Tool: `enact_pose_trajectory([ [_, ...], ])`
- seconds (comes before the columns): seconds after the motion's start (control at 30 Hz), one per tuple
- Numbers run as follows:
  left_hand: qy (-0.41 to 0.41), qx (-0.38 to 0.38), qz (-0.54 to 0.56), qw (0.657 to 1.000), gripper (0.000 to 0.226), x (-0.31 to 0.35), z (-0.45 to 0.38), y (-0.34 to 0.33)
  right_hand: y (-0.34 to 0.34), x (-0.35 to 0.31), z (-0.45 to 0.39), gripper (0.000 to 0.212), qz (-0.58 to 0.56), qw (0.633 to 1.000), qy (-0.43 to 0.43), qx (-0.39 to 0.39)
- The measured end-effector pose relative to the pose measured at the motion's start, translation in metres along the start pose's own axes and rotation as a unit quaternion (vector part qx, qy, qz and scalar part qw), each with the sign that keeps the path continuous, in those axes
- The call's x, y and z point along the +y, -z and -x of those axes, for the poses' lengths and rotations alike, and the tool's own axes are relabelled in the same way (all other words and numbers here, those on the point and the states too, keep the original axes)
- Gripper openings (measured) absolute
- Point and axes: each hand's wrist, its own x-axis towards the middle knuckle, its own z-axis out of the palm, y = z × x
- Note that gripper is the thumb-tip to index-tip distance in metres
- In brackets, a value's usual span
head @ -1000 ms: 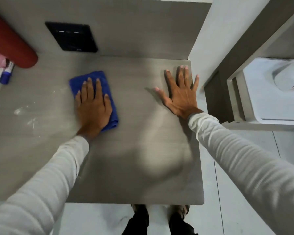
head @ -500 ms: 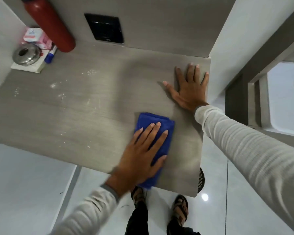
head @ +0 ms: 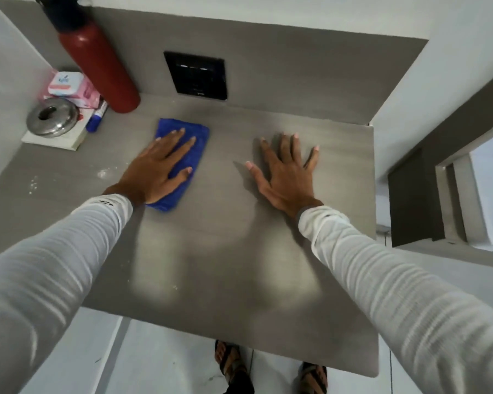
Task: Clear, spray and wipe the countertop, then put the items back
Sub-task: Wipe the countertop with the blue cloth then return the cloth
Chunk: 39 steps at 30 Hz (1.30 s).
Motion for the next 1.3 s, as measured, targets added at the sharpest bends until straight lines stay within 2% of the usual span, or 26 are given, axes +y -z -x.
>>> enact_pose_trajectory([
  [0.1, 0.142, 0.031, 0.012, 0.989, 0.065, -0.016, 0.009, -0.010, -0.005, -0.027, -0.004, 0.073, -0.006, 1.000, -0.004, -0.022],
  [0.2, 0.294, 0.056, 0.041, 0.953, 0.065, 0.016, 0.021, -0.021, -0.014, -0.046, -0.004, 0.073, -0.001, 0.999, -0.039, -0.017],
  [0.3, 0.335, 0.068, 0.060, 0.938, 0.065, 0.071, 0.049, -0.027, -0.022, -0.051, 0.003, 0.073, 0.011, 0.999, -0.053, 0.003],
  [0.4, 0.263, 0.073, 0.060, 0.960, 0.063, 0.118, 0.082, -0.025, -0.023, -0.048, 0.005, 0.074, 0.011, 0.998, -0.055, 0.019],
  [0.53, 0.064, 0.016, 0.055, 0.996, 0.065, 0.149, 0.136, -0.010, -0.019, -0.043, 0.000, 0.081, 0.018, 0.999, -0.046, 0.000],
  [0.6, -0.059, -0.003, 0.072, 0.996, 0.064, 0.133, 0.152, 0.000, -0.016, -0.043, 0.000, 0.087, 0.020, 0.999, -0.039, -0.006],
  [0.7, -0.236, -0.047, 0.030, 0.970, 0.063, 0.070, 0.137, 0.012, -0.012, -0.041, -0.001, 0.092, 0.016, 0.999, -0.027, -0.007],
  [0.77, -0.252, -0.059, -0.005, 0.966, 0.065, 0.018, 0.112, 0.016, -0.010, -0.039, -0.002, 0.094, 0.013, 1.000, -0.016, -0.011],
  [0.87, -0.137, -0.041, -0.031, 0.989, 0.066, -0.040, 0.076, 0.007, -0.012, -0.036, 0.001, 0.098, 0.009, 1.000, -0.014, -0.012],
  [0.97, 0.064, 0.004, -0.010, 0.998, 0.062, -0.043, 0.056, -0.012, -0.012, -0.037, 0.004, 0.098, 0.004, 1.000, -0.012, -0.025],
  [1.03, 0.214, 0.038, 0.018, 0.976, 0.062, -0.017, 0.047, -0.017, -0.010, -0.039, 0.004, 0.095, 0.001, 1.000, -0.009, -0.029],
  [1.1, 0.338, 0.038, 0.045, 0.939, 0.066, 0.021, 0.041, -0.019, -0.009, -0.040, 0.002, 0.094, -0.003, 1.000, -0.011, -0.028],
  [1.17, 0.402, 0.050, 0.049, 0.913, 0.066, 0.066, 0.049, -0.021, -0.009, -0.041, 0.001, 0.094, -0.004, 1.000, -0.011, -0.026],
  [1.3, 0.449, 0.117, 0.060, 0.884, 0.061, 0.158, 0.087, -0.030, -0.011, -0.040, 0.001, 0.093, -0.007, 1.000, -0.009, -0.022],
])
